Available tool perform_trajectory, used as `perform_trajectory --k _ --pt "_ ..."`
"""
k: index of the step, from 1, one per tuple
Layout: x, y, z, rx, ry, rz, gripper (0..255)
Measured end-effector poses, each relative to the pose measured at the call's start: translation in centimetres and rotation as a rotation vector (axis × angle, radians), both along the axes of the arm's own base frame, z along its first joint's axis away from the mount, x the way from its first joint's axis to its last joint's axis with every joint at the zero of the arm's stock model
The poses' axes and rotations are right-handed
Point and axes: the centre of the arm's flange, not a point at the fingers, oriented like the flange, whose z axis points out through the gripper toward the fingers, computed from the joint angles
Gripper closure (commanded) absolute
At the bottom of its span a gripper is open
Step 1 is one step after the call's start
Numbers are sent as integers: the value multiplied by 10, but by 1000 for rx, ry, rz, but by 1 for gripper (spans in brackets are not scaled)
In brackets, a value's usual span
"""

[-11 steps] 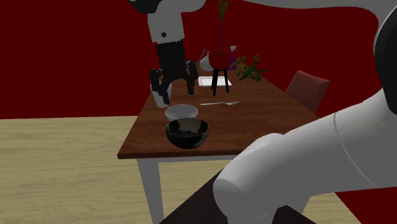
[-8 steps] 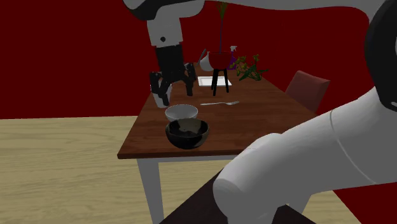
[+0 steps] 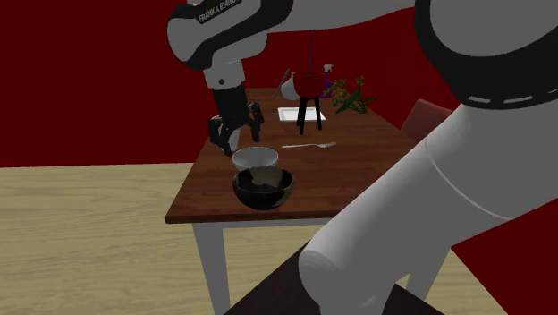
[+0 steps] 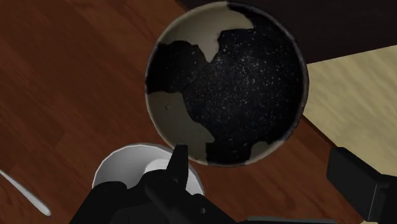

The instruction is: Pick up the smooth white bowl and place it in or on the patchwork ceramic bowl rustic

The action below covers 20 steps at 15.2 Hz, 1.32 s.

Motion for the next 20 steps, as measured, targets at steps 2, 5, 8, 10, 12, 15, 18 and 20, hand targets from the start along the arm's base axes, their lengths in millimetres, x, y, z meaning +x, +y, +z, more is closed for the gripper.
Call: perform_trajectory --k 2,5,8,10,12,15,18,20 --pt "20 -8 -12 -16 -9 12 0" --pt "54 -15 -32 -38 -22 28 0" --pt "81 -24 -52 -62 -35 45 0" --pt "94 -29 -65 -72 -41 53 0" --pt "98 -33 -74 -75 -43 55 0" --pt "97 -35 -90 -76 -43 56 0" --pt "95 -38 -101 -76 -43 56 0" --pt "96 -38 -103 -76 -43 56 0"
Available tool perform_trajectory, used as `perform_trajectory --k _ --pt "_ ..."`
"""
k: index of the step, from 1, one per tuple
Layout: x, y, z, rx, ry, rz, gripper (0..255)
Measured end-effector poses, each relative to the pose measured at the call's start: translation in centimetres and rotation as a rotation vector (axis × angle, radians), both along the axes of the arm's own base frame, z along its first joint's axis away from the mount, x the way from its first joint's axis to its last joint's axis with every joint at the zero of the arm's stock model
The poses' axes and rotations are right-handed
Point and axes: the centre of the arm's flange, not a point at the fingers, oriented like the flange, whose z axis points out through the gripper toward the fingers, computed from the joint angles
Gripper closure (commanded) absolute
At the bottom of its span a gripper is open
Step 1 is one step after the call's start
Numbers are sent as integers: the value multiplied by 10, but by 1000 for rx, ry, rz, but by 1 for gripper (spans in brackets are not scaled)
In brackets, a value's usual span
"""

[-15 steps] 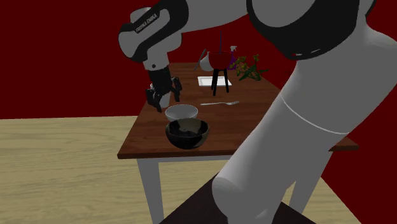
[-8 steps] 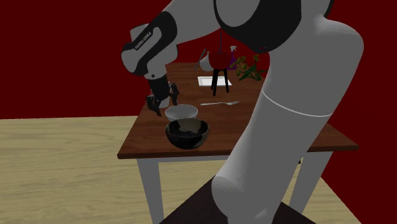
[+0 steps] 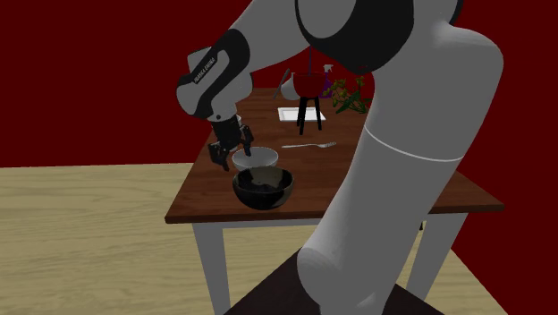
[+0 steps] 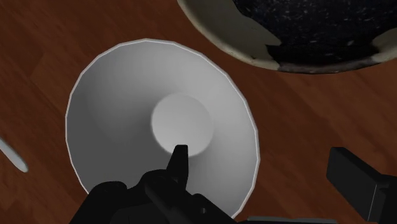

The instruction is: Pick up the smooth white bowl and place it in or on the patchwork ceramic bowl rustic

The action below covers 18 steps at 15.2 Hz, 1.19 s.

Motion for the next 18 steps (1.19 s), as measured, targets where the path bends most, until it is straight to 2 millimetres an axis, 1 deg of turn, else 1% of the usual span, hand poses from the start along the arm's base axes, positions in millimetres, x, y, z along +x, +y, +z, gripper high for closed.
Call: perform_trajectory --k 3,4,14,18 --pt "0 0 0 0 0 0 0" --pt "0 0 0 0 0 0 255" --pt "0 0 0 0 -1 0 255" --pt "1 1 16 0 0 0 255"
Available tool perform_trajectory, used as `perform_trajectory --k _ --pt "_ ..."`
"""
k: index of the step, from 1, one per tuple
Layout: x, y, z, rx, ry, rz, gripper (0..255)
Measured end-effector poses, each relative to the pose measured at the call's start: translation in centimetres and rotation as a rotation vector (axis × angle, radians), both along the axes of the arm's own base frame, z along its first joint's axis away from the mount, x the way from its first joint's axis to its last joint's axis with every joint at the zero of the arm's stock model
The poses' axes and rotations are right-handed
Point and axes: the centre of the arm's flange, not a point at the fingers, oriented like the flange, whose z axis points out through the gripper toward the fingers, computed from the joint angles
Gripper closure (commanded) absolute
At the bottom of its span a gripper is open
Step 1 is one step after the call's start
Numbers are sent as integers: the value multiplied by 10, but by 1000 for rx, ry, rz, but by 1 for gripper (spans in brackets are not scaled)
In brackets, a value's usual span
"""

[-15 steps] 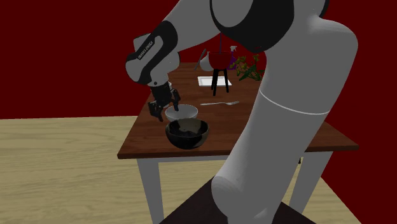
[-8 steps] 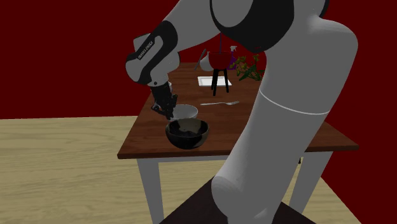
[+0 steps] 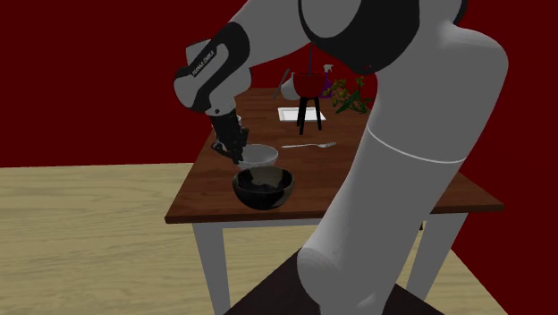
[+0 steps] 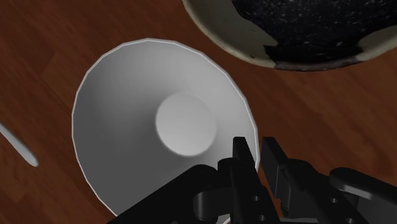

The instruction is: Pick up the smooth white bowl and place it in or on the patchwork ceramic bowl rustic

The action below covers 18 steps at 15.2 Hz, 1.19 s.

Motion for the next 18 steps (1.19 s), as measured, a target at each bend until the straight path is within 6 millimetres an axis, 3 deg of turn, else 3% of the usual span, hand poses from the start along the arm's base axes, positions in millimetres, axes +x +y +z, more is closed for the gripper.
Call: perform_trajectory --k 18 --pt "0 -1 95 0 0 0 255"
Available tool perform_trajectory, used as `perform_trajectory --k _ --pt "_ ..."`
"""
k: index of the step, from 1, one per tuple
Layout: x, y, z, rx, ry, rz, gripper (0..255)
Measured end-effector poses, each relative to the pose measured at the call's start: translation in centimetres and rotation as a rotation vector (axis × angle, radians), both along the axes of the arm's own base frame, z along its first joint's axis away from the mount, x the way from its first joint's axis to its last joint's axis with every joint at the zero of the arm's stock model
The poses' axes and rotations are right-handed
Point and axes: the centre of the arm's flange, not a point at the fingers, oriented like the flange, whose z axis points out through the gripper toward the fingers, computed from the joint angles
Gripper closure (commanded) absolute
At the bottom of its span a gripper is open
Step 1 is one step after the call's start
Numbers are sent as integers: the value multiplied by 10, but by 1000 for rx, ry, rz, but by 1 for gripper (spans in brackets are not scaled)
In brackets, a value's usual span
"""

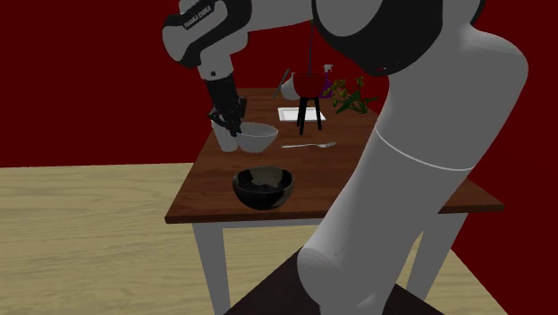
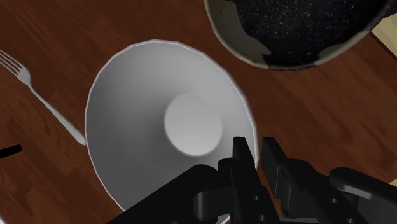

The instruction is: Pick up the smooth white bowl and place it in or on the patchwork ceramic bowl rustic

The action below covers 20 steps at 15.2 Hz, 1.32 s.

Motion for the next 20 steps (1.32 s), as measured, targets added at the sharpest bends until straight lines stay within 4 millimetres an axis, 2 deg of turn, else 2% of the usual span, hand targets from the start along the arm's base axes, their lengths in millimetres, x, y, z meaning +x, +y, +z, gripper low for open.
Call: perform_trajectory --k 11,14,18,20 --pt "0 0 57 0 0 0 255" --pt "-24 13 65 0 1 0 255" --pt "-61 42 80 0 0 1 255" --pt "-86 56 87 1 0 1 255"
